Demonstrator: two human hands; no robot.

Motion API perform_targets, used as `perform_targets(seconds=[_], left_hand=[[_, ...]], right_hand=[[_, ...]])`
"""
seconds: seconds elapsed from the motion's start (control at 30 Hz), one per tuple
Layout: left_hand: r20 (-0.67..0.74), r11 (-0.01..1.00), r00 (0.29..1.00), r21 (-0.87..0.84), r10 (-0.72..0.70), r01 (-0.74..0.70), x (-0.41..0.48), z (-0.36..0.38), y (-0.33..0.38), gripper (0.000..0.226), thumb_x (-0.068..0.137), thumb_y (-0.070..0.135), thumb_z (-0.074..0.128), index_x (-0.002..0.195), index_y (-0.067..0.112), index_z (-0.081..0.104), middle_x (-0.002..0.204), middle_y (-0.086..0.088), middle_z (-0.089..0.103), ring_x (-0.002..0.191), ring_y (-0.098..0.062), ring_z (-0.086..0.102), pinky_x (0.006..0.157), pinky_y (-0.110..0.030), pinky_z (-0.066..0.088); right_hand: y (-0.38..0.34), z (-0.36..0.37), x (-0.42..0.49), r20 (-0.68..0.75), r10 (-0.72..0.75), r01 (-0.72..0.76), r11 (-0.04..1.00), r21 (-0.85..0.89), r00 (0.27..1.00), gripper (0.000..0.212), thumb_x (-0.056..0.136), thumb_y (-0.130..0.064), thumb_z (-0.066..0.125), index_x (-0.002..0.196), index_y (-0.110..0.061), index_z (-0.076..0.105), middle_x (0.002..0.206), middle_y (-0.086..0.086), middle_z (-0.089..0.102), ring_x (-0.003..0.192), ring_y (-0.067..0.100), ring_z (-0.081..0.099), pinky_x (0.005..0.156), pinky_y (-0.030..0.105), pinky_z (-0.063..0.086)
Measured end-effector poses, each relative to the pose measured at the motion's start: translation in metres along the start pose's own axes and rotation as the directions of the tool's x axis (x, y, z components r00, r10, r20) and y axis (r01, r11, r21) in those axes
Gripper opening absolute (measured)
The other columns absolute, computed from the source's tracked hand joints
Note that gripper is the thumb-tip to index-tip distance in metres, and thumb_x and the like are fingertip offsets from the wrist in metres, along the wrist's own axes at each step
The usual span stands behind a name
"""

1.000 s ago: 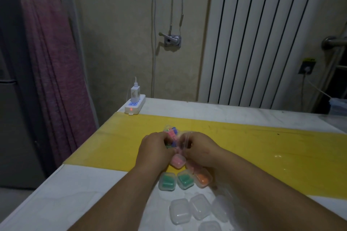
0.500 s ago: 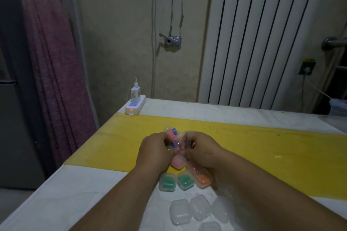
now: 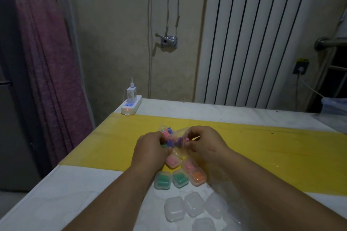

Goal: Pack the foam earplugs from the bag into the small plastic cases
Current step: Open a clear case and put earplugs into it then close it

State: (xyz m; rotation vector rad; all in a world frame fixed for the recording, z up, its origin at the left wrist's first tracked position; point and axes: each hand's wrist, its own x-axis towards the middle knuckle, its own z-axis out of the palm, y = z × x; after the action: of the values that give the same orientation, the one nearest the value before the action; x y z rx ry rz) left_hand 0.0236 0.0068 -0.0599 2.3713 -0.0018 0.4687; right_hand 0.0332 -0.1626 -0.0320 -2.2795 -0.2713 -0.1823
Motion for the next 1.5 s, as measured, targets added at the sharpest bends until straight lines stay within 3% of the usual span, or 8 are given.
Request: perform_targets(seconds=[0.1, 0.43, 0.57, 0.77, 0.9, 1.07, 1.23, 1.5], left_hand=[[0.000, 1.000, 1.000, -0.006, 0.000, 0.000, 0.000, 0.000, 0.001, 0.021, 0.074, 0.022, 0.075, 0.095, 0.024, 0.071, 0.094, 0.004, 0.069, 0.095, -0.018, 0.060, 0.083, -0.032, 0.051], [-0.008, 0.999, 1.000, 0.038, 0.021, -0.021, -0.002, -0.001, 0.003, 0.028, 0.075, 0.023, 0.073, 0.103, 0.025, 0.073, 0.100, 0.003, 0.071, 0.098, -0.019, 0.060, 0.085, -0.033, 0.051], [-0.002, 0.999, 1.000, 0.051, 0.014, -0.014, -0.002, -0.001, 0.003, 0.029, 0.076, 0.025, 0.073, 0.105, 0.026, 0.072, 0.102, 0.003, 0.070, 0.099, -0.019, 0.059, 0.087, -0.034, 0.051], [-0.123, 0.984, 0.987, 0.158, 0.101, -0.081, -0.006, -0.010, 0.016, 0.033, 0.080, 0.025, 0.065, 0.112, 0.029, 0.070, 0.117, 0.009, 0.060, 0.113, -0.017, 0.044, 0.094, -0.027, 0.038], [-0.127, 0.974, 0.971, -0.073, 0.202, -0.213, -0.019, -0.015, 0.039, 0.030, 0.086, 0.015, 0.063, 0.111, 0.030, 0.069, 0.110, 0.014, 0.059, 0.106, -0.008, 0.050, 0.089, -0.023, 0.041], [0.185, 0.775, 0.959, -0.630, 0.214, -0.051, -0.044, -0.015, 0.066, 0.032, 0.088, 0.012, 0.069, 0.111, 0.034, 0.069, 0.097, 0.013, 0.072, 0.085, -0.002, 0.066, 0.072, -0.021, 0.056], [0.206, 0.759, 0.966, -0.650, 0.157, 0.015, -0.044, -0.020, 0.067, 0.013, 0.082, 0.006, 0.073, 0.091, 0.016, 0.075, 0.080, 0.004, 0.073, 0.074, -0.014, 0.069, 0.070, -0.027, 0.059], [0.295, 0.769, 0.928, -0.639, 0.228, 0.014, -0.048, -0.013, 0.069, 0.022, 0.080, 0.005, 0.075, 0.101, 0.012, 0.073, 0.086, -0.004, 0.074, 0.080, -0.018, 0.071, 0.070, -0.027, 0.060]], right_hand=[[-0.001, -0.006, -0.002, -0.019, 0.004, -0.005, 1.000, -0.025, 1.000, 0.025, 0.082, -0.005, 0.069, 0.072, -0.027, 0.064, 0.075, -0.013, 0.064, 0.062, -0.003, 0.053, 0.060, 0.010, 0.041], [-0.005, -0.013, -0.015, -0.103, 0.153, -0.126, 0.965, 0.232, 0.983, 0.018, 0.088, 0.001, 0.063, 0.082, -0.016, 0.062, 0.081, 0.006, 0.069, 0.070, 0.023, 0.073, 0.071, 0.044, 0.061], [-0.007, -0.012, -0.016, -0.144, 0.140, -0.114, 0.978, 0.176, 0.980, 0.017, 0.086, -0.009, 0.067, 0.079, -0.025, 0.065, 0.069, -0.008, 0.072, 0.065, 0.012, 0.069, 0.070, 0.040, 0.061], [-0.009, -0.025, -0.036, -0.161, 0.185, -0.096, 0.890, 0.446, 0.969, 0.011, 0.087, 0.006, 0.063, 0.086, -0.005, 0.064, 0.086, 0.006, 0.075, 0.072, 0.010, 0.073, 0.070, 0.036, 0.061], [-0.012, -0.037, -0.057, -0.153, 0.193, -0.079, 0.831, 0.550, 0.969, 0.010, 0.087, 0.008, 0.063, 0.088, -0.002, 0.064, 0.087, 0.008, 0.076, 0.072, 0.013, 0.073, 0.065, 0.029, 0.059], [-0.017, -0.050, -0.079, -0.129, 0.125, -0.026, 0.810, 0.585, 0.984, 0.009, 0.086, 0.004, 0.067, 0.091, -0.003, 0.067, 0.077, 0.004, 0.075, 0.066, 0.014, 0.069, 0.063, 0.024, 0.058], [-0.010, -0.047, -0.090, -0.115, 0.110, -0.020, 0.801, 0.598, 0.987, 0.011, 0.085, 0.005, 0.067, 0.090, -0.005, 0.069, 0.075, 0.006, 0.074, 0.071, 0.015, 0.069, 0.066, 0.025, 0.057], [0.002, -0.045, -0.094, -0.099, 0.083, -0.007, 0.800, 0.600, 0.992, 0.009, 0.085, 0.000, 0.071, 0.087, -0.008, 0.074, 0.080, 0.014, 0.074, 0.075, 0.019, 0.071, 0.068, 0.025, 0.057]])
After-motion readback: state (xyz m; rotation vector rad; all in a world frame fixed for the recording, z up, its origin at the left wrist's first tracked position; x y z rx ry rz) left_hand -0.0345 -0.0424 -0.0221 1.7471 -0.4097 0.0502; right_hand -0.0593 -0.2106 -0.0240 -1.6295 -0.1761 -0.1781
